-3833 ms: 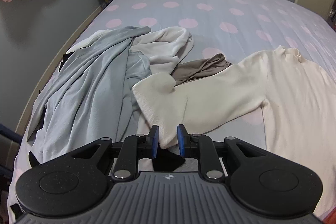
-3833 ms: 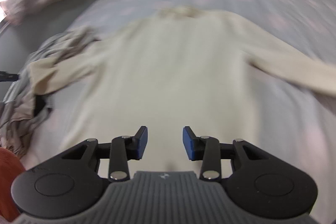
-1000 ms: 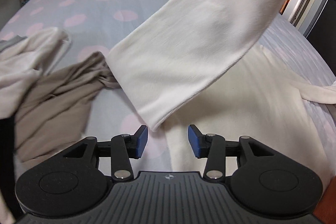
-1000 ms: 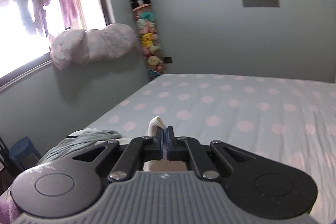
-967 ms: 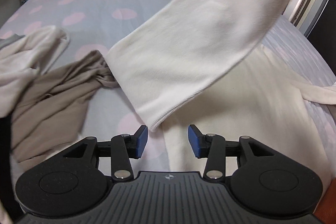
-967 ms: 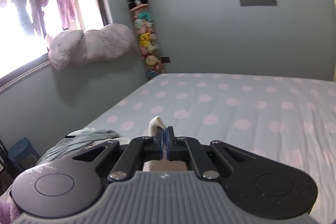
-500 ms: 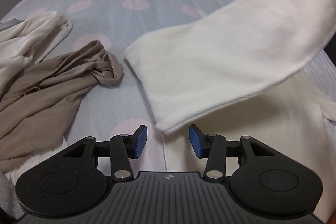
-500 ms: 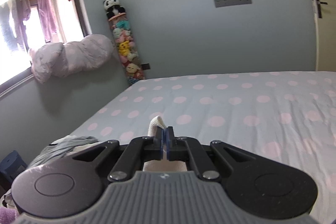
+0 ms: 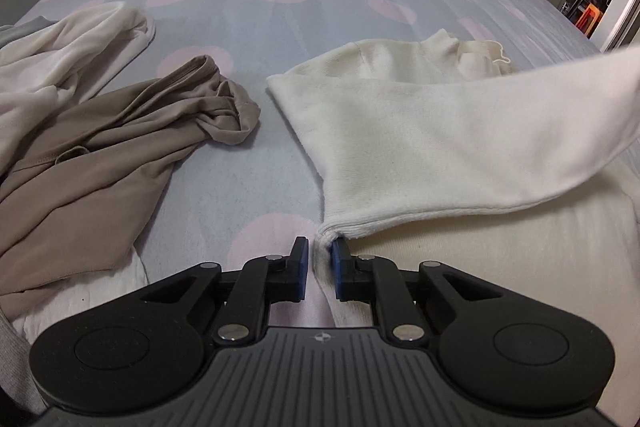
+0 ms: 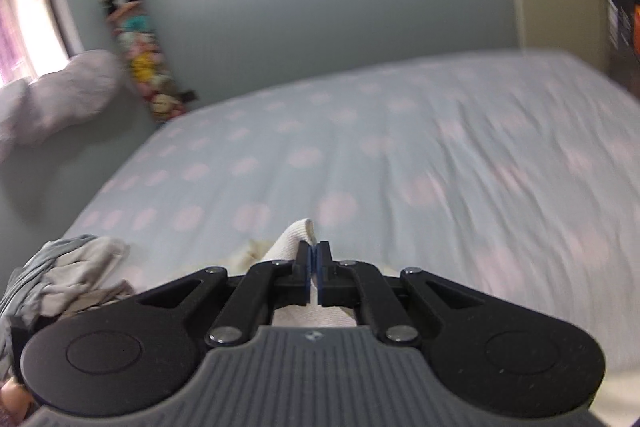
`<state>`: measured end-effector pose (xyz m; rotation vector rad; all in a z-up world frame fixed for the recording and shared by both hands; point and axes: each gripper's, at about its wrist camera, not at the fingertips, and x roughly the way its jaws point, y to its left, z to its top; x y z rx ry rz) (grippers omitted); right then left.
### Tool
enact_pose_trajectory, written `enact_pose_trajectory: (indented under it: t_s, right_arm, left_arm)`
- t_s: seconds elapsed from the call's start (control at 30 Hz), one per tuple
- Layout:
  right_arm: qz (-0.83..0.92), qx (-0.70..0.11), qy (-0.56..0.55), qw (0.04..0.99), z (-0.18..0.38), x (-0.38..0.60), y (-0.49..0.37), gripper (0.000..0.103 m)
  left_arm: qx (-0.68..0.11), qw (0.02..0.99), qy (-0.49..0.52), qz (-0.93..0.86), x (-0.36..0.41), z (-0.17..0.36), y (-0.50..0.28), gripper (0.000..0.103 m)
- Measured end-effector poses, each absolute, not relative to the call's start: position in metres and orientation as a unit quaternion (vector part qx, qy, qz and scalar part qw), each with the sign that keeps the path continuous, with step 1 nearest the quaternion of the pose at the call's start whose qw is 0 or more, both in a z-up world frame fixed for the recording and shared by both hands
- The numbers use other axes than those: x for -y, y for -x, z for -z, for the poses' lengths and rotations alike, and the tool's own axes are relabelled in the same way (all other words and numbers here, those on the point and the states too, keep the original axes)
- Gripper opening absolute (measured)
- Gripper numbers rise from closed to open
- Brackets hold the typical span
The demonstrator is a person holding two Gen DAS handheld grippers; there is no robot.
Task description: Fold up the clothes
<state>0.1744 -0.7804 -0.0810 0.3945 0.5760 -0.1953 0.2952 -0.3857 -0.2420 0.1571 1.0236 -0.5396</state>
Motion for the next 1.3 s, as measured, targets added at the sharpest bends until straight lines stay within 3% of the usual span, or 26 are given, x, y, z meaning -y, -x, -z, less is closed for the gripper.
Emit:
enact_pose_trajectory:
  t_s: [0.23, 0.4, 0.47, 0.53, 0.6, 0.87, 0.93, 1.0, 1.03, 1.07, 1.1, 1.13, 1.3]
  right_arm:
    - [0.138, -0.32, -0.252, 0.903, 0.152, 0.815, -0.174, 0.003]
    - [0.16, -0.319, -0.273, 0.893, 0.186, 0.826, -0.17, 0.009]
    - [0.168, -0.307, -0.285, 0.892, 0.196, 0.83, -0.163, 0.014]
    - [0.178, -0.296, -0.301, 0.889, 0.204, 0.832, -0.156, 0.03]
    - [0.189, -0.284, -0.321, 0.884, 0.21, 0.833, -0.147, 0.032]
    - [0.181, -0.265, -0.39, 0.863, 0.251, 0.832, -0.128, 0.03]
    - [0.176, -0.261, -0.402, 0.86, 0.255, 0.833, -0.128, 0.016]
    - [0.171, -0.257, -0.413, 0.856, 0.259, 0.834, -0.129, 0.01]
    - [0.169, -0.255, -0.419, 0.855, 0.261, 0.835, -0.13, 0.007]
    - [0.166, -0.253, -0.425, 0.853, 0.263, 0.835, -0.13, 0.007]
    - [0.166, -0.251, -0.424, 0.854, 0.262, 0.835, -0.129, 0.007]
    - [0.166, -0.25, -0.423, 0.855, 0.261, 0.834, -0.129, 0.007]
    - [0.152, -0.231, -0.398, 0.875, 0.24, 0.825, -0.123, 0.006]
  left_arm:
    - [-0.491, 0.824, -0.077, 0.271, 0.383, 0.23, -0.298, 0.013]
    - [-0.474, 0.834, -0.055, 0.278, 0.374, 0.209, -0.301, 0.03]
    - [-0.473, 0.839, -0.038, 0.267, 0.372, 0.205, -0.309, 0.034]
    - [-0.475, 0.841, -0.02, 0.257, 0.373, 0.204, -0.319, 0.036]
    - [-0.48, 0.841, -0.002, 0.249, 0.375, 0.207, -0.329, 0.036]
    - [-0.51, 0.83, 0.039, 0.224, 0.39, 0.234, -0.354, 0.036]
    - [-0.515, 0.828, 0.042, 0.216, 0.391, 0.239, -0.355, 0.036]
    - [-0.519, 0.828, 0.048, 0.209, 0.391, 0.244, -0.355, 0.036]
    - [-0.518, 0.828, 0.049, 0.207, 0.391, 0.244, -0.355, 0.036]
    - [-0.517, 0.83, 0.047, 0.205, 0.391, 0.244, -0.355, 0.028]
    - [-0.517, 0.83, 0.047, 0.203, 0.391, 0.243, -0.355, 0.009]
    - [-0.518, 0.829, 0.05, 0.204, 0.391, 0.242, -0.355, 0.004]
    - [-0.504, 0.835, 0.032, 0.217, 0.391, 0.226, -0.351, 0.003]
